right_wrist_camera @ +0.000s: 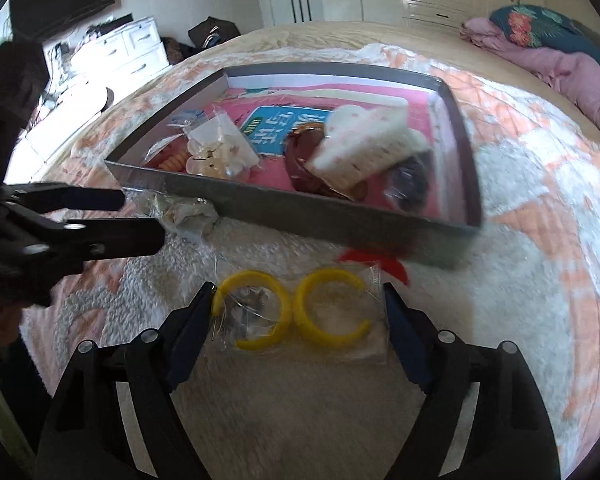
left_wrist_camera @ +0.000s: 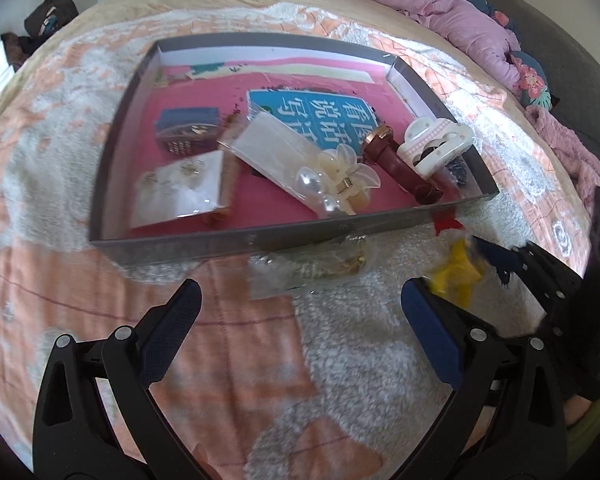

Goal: Organize jewelry
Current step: 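Grasp the bagged yellow bangles with right tool while left tool grasps gold jewelry bag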

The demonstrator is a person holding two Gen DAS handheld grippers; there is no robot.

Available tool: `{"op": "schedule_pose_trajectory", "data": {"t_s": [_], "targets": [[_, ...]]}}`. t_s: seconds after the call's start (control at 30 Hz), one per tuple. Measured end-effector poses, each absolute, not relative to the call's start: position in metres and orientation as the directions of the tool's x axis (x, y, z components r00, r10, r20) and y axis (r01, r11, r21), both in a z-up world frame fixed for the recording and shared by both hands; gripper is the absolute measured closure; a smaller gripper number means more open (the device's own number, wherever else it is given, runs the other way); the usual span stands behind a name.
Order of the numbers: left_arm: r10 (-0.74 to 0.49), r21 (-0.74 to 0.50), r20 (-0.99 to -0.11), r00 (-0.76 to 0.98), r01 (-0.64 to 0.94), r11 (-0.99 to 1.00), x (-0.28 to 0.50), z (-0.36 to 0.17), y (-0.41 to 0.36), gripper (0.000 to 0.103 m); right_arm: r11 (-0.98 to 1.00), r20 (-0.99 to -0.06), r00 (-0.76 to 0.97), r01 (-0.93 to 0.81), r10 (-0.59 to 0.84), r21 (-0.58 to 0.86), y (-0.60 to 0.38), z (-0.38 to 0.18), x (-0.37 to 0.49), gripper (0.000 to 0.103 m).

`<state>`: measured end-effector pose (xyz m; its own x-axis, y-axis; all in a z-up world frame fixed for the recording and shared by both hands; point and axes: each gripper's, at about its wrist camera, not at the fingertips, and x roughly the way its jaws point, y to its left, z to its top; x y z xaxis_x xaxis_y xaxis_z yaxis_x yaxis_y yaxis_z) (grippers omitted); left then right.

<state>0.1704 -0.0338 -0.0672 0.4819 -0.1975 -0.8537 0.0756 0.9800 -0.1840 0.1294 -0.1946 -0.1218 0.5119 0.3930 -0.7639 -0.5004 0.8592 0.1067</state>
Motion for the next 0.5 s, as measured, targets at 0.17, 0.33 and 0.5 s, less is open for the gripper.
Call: {"op": "schedule_pose_trajectory", "data": {"t_s": [0.17,0.33,0.5], "targets": [[-0.200,-0.208,-0.845,0.495,0.038,0.977,0.177,-0.074,-0.035,0.011,0.878,-0.753,0.519,-0.450,0.406,0.164,-0.220,-0.112,0.125,0.023],[-0.153,-0.167,-0.853,0.499,0.018,0.986,0.182,-0.079,-0.042,0.041,0.879,-0.734,0.536,-0.443,0.416,0.175,-0.235,-0.100,0.118,0.023],[-0.164,-0.166,-0.839,0.518,0.043,0.985,0.174,-0.073,-0.043,0.050,0.872,-0.720,0.542,-0.454,0.433,0.182,-0.237,-0.090,0.111,0.023]]}}
